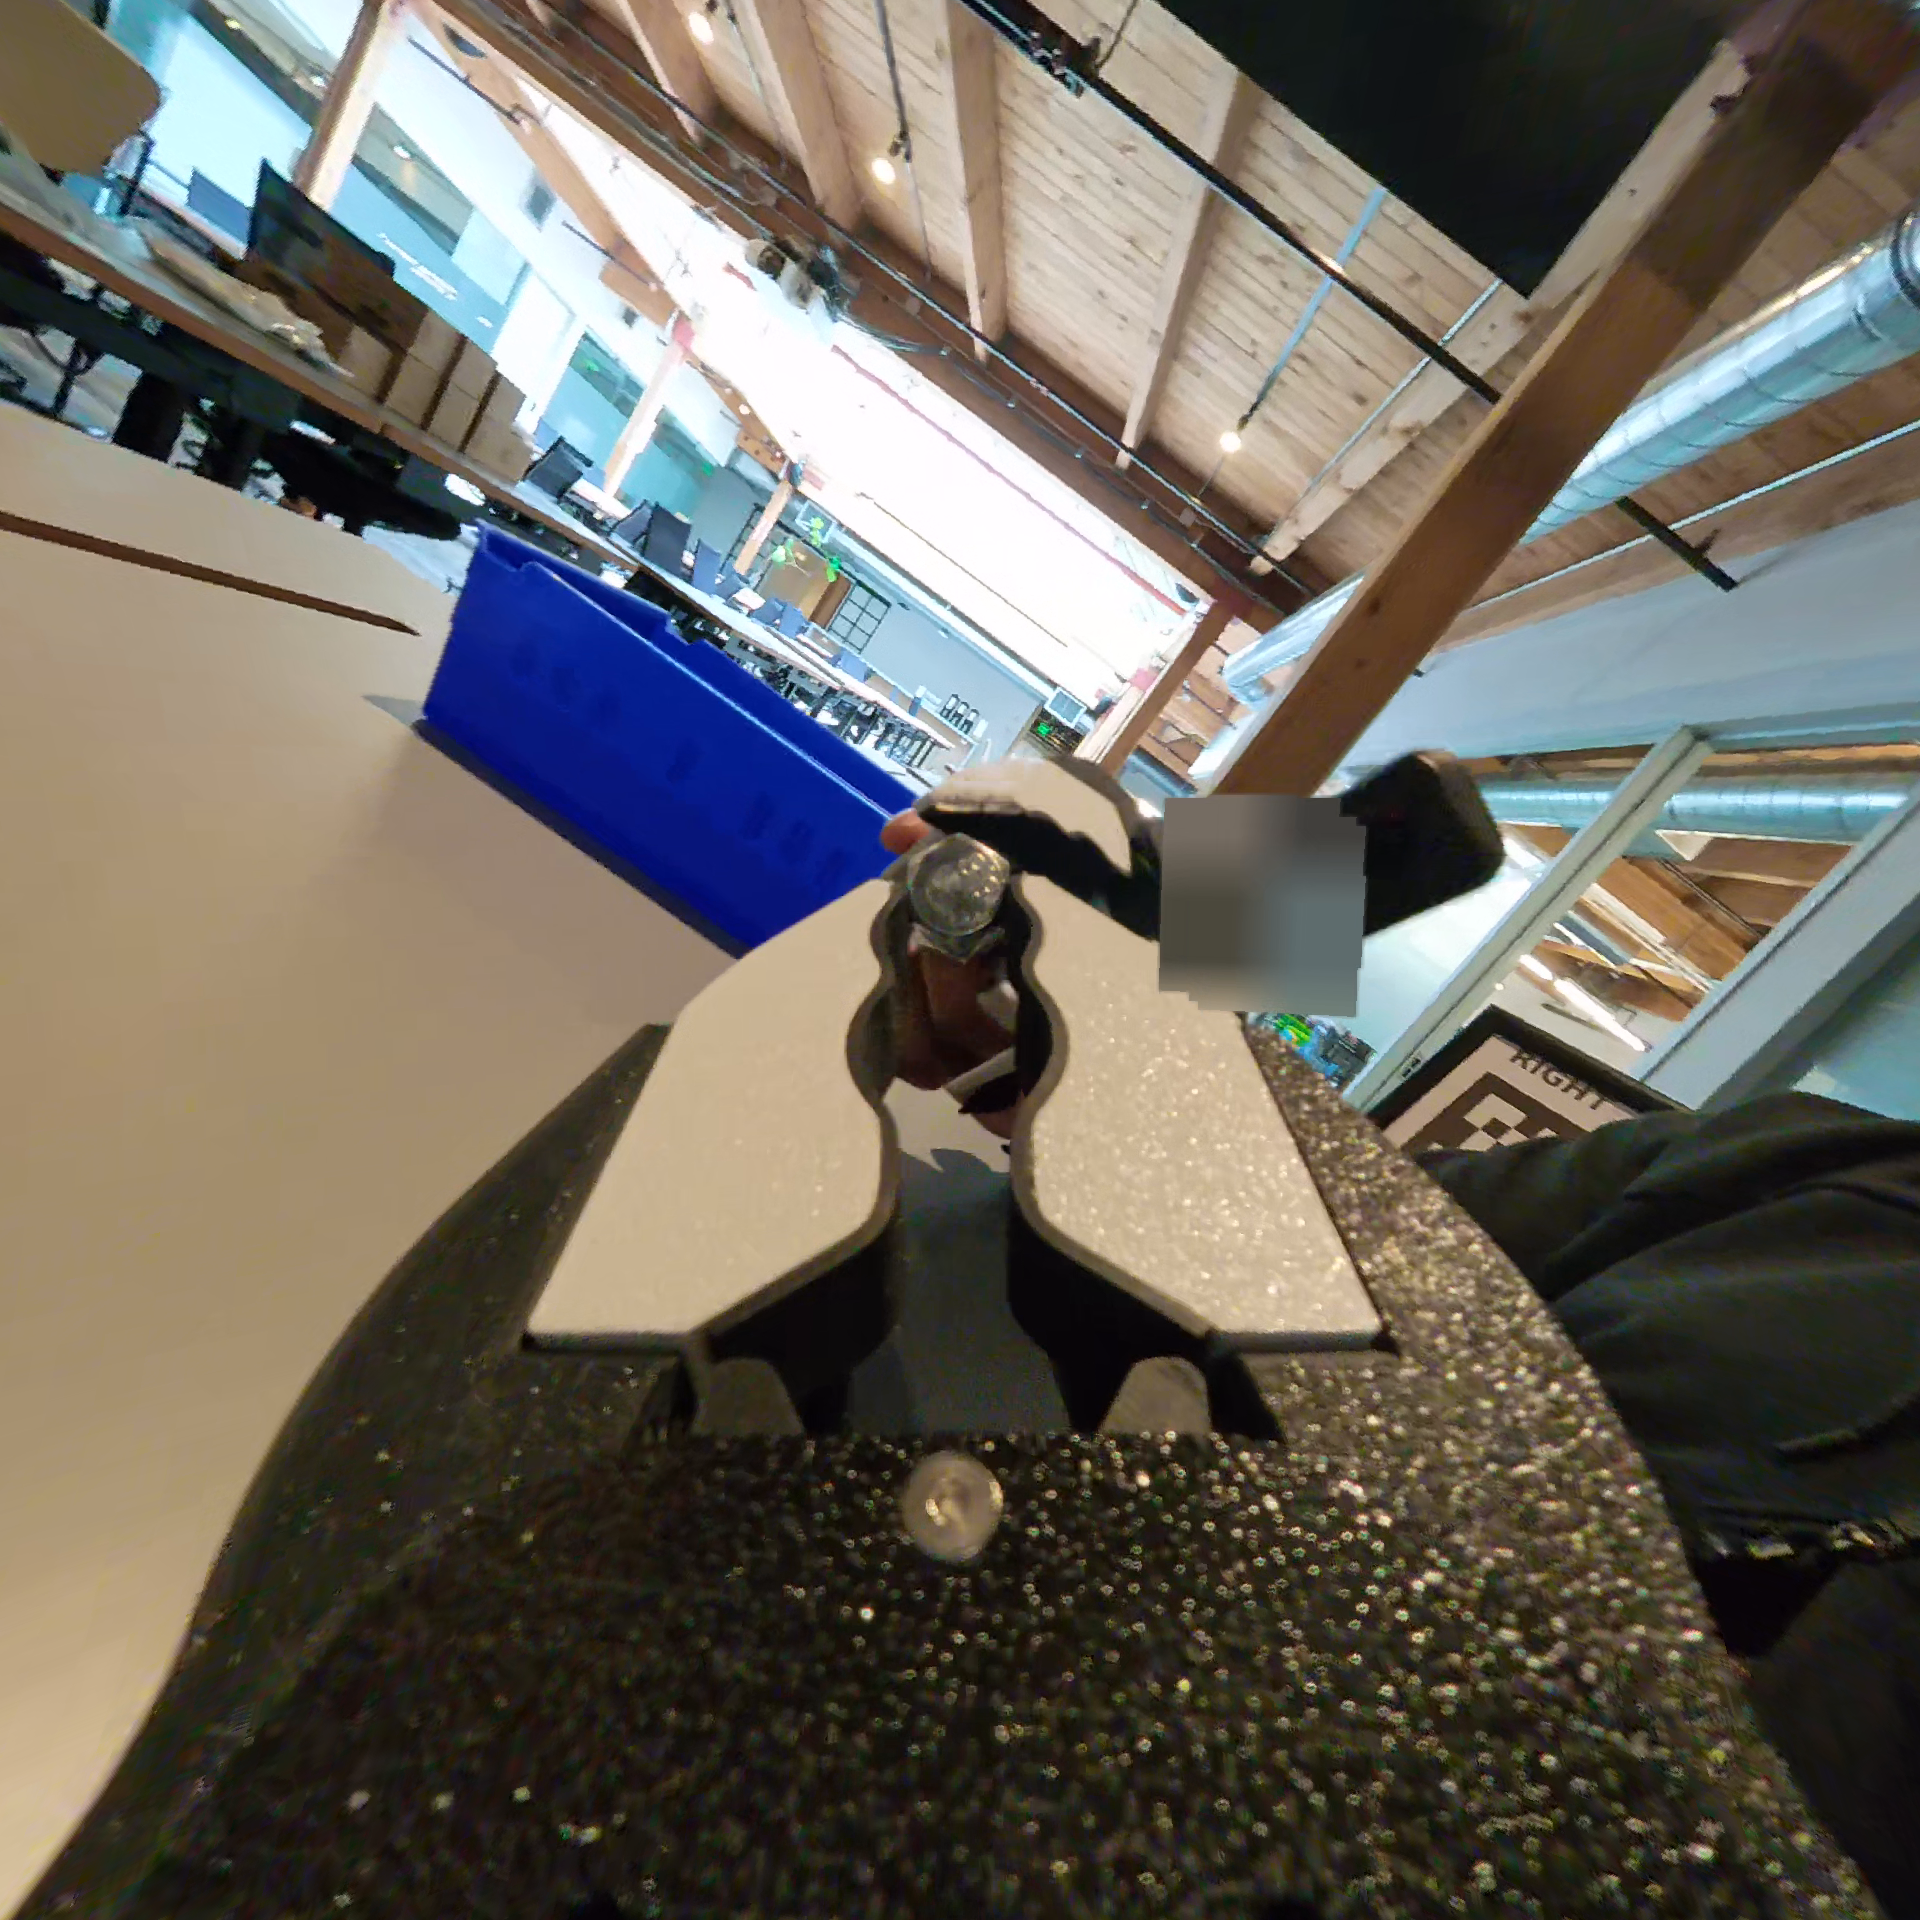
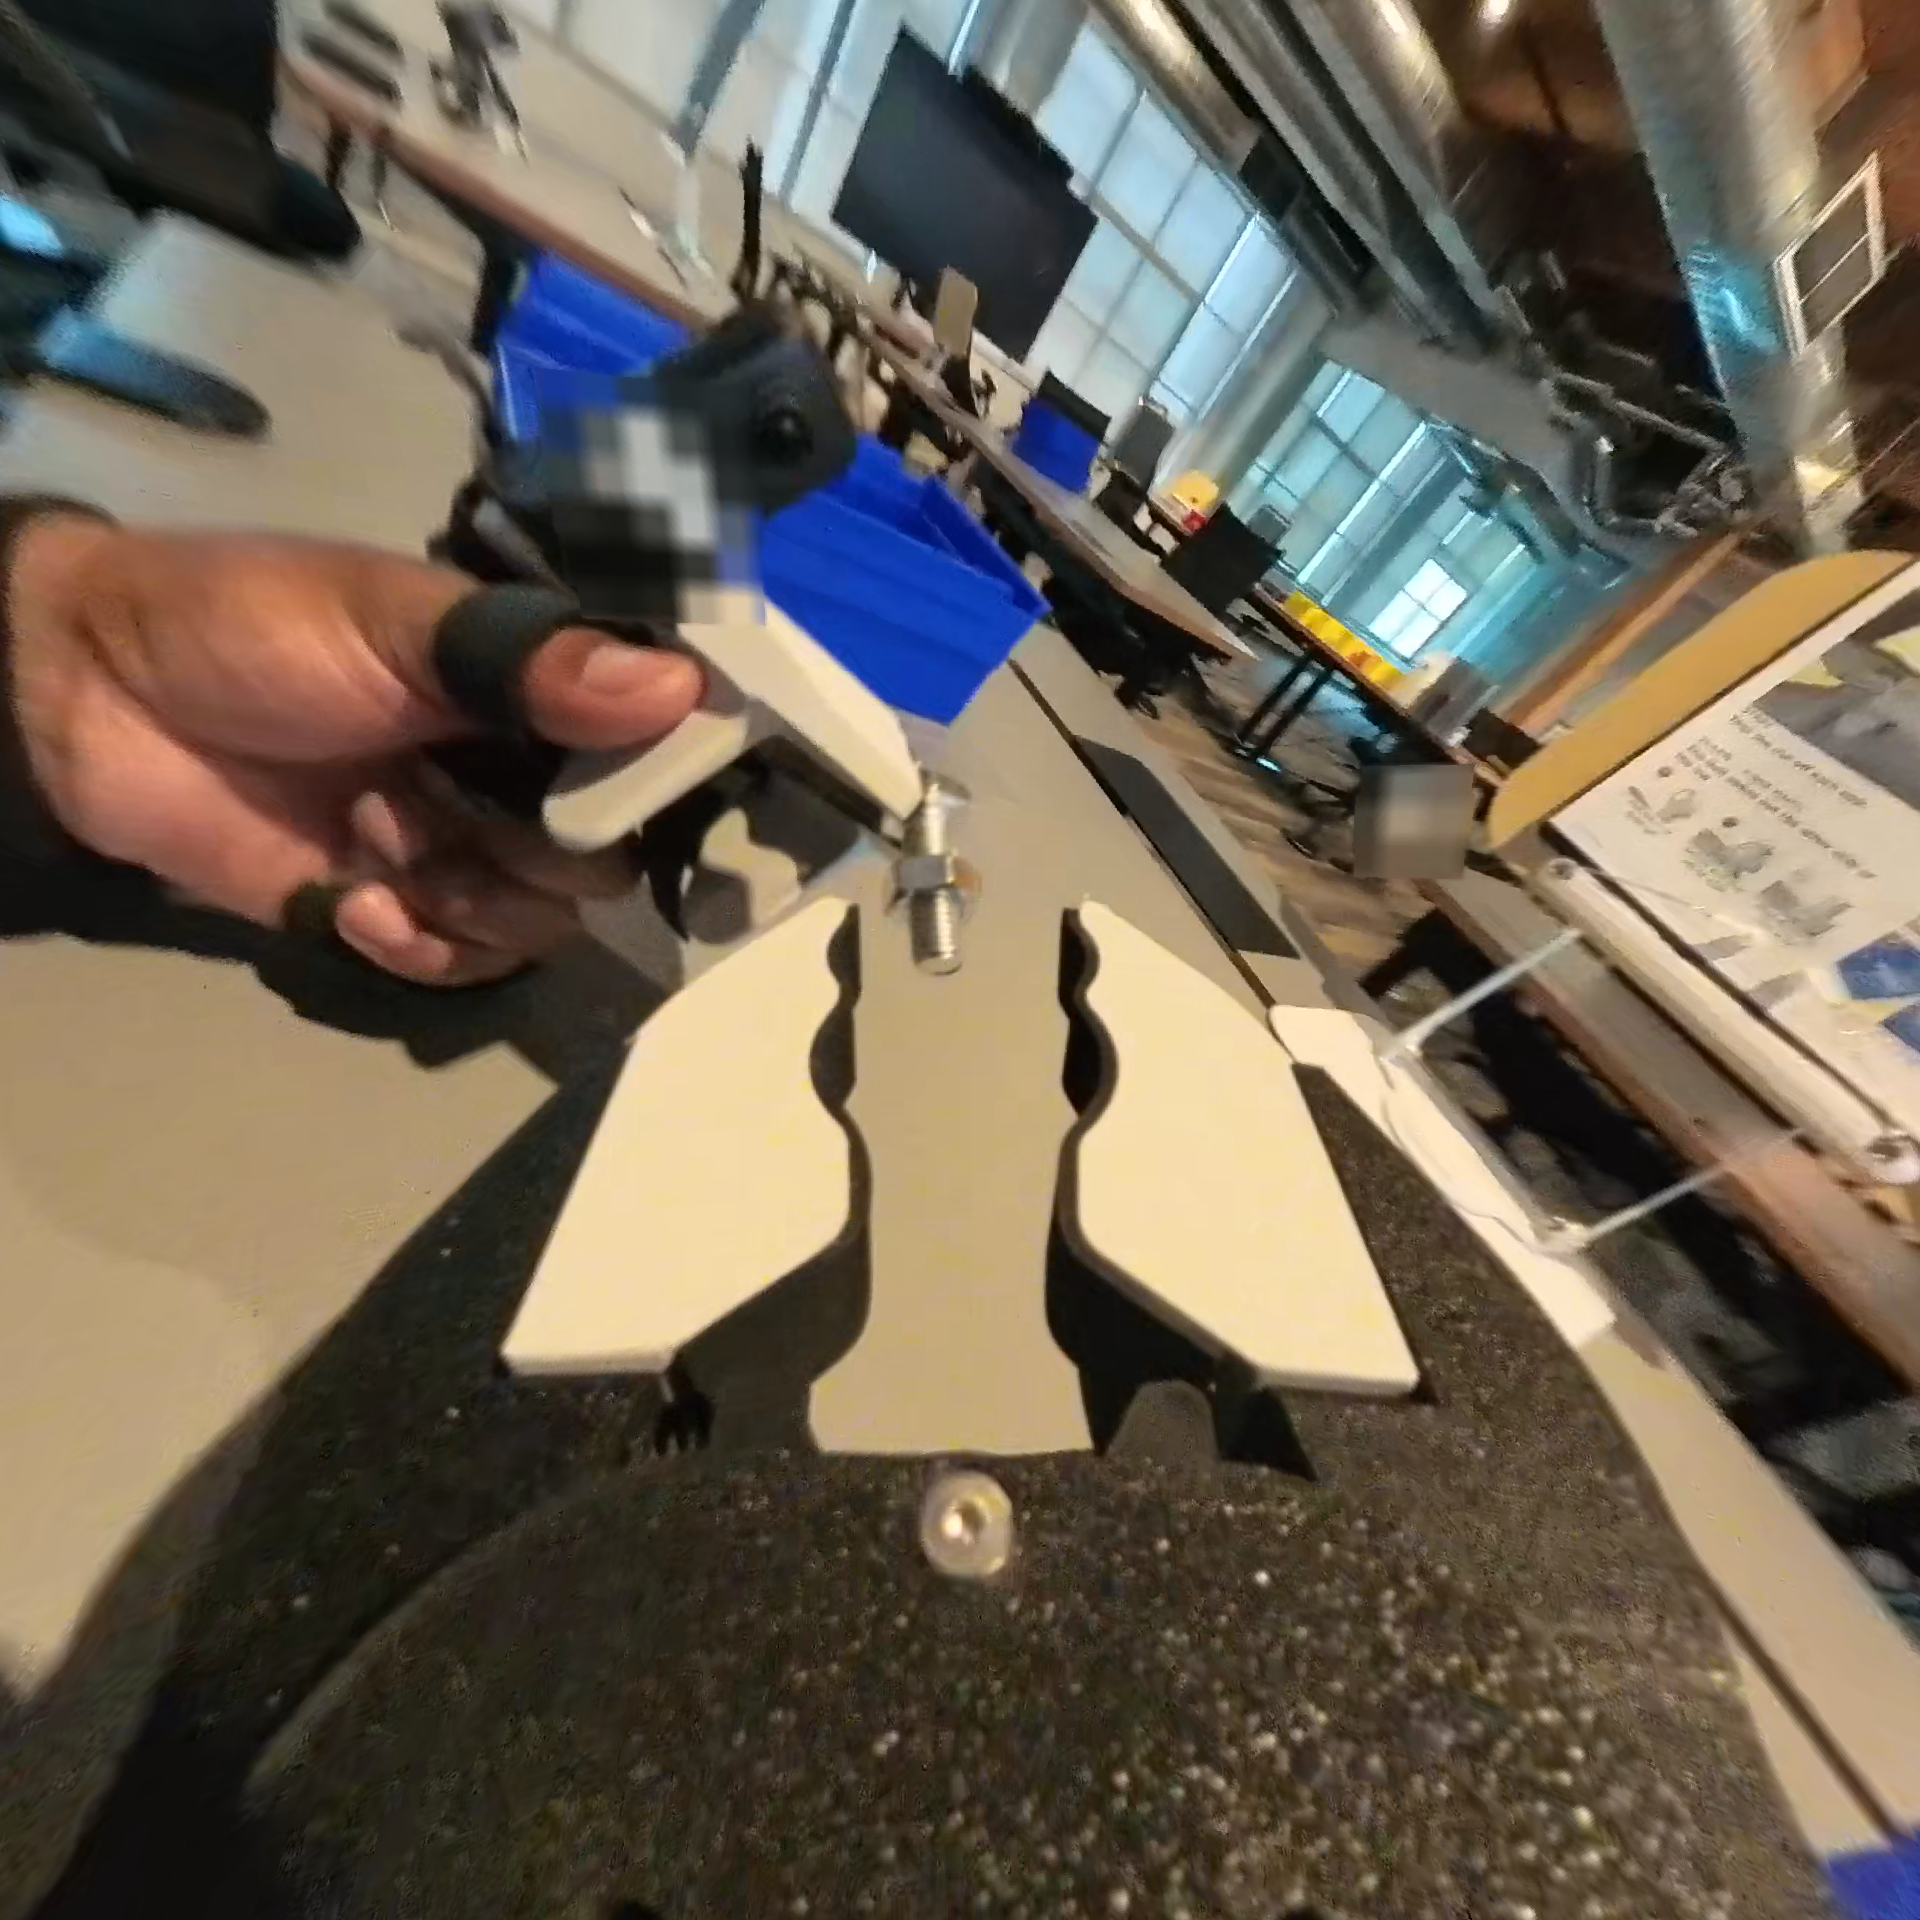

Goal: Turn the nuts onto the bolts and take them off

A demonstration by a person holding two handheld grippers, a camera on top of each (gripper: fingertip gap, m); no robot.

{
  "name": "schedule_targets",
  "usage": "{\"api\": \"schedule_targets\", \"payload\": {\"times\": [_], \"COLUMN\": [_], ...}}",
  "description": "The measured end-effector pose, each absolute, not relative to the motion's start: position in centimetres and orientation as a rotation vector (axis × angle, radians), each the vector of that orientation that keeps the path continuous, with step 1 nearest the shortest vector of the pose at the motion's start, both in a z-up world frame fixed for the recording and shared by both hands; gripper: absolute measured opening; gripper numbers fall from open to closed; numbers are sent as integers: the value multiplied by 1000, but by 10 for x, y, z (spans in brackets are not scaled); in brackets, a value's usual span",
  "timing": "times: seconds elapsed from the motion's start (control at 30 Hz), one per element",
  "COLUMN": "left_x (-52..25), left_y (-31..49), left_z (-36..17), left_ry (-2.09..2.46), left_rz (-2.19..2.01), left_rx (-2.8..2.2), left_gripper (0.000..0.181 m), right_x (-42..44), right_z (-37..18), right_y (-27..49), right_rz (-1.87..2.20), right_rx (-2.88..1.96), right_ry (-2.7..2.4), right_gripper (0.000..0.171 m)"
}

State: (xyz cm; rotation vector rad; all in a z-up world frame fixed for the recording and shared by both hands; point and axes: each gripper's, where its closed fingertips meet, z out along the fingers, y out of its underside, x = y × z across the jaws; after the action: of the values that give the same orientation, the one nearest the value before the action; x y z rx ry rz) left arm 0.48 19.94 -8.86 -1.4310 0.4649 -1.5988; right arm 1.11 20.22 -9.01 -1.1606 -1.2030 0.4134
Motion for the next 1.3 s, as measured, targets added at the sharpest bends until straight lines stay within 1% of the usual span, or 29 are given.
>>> {"api": "schedule_targets", "payload": {"times": [0.07, 0.17, 0.97, 1.03, 1.13, 1.3], "left_x": [3, 4, 11, 11, 12, 12], "left_y": [201, 201, 196, 196, 195, 195], "left_z": [-88, -89, -89, -89, -89, -89], "left_ry": [444, 447, 468, 465, 475, 477], "left_rz": [-1612, -1615, -1684, -1687, -1696, -1694], "left_rx": [-1426, -1432, -1422, -1424, -1423, -1426], "left_gripper": [16, 16, 16, 16, 16, 16], "right_x": [8, 5, 1, 2, 4, 3], "right_z": [-100, -108, -109, -108, -103, -104], "right_y": [204, 205, 204, 205, 207, 205], "right_rz": [333, 320, 252, 246, 252, 428], "right_rx": [-1172, -1199, -1158, -1158, -1160, -1223], "right_ry": [-1246, -1264, -1276, -1262, -1229, -1207], "right_gripper": [38, 40, 36, 32, 19, 18]}}
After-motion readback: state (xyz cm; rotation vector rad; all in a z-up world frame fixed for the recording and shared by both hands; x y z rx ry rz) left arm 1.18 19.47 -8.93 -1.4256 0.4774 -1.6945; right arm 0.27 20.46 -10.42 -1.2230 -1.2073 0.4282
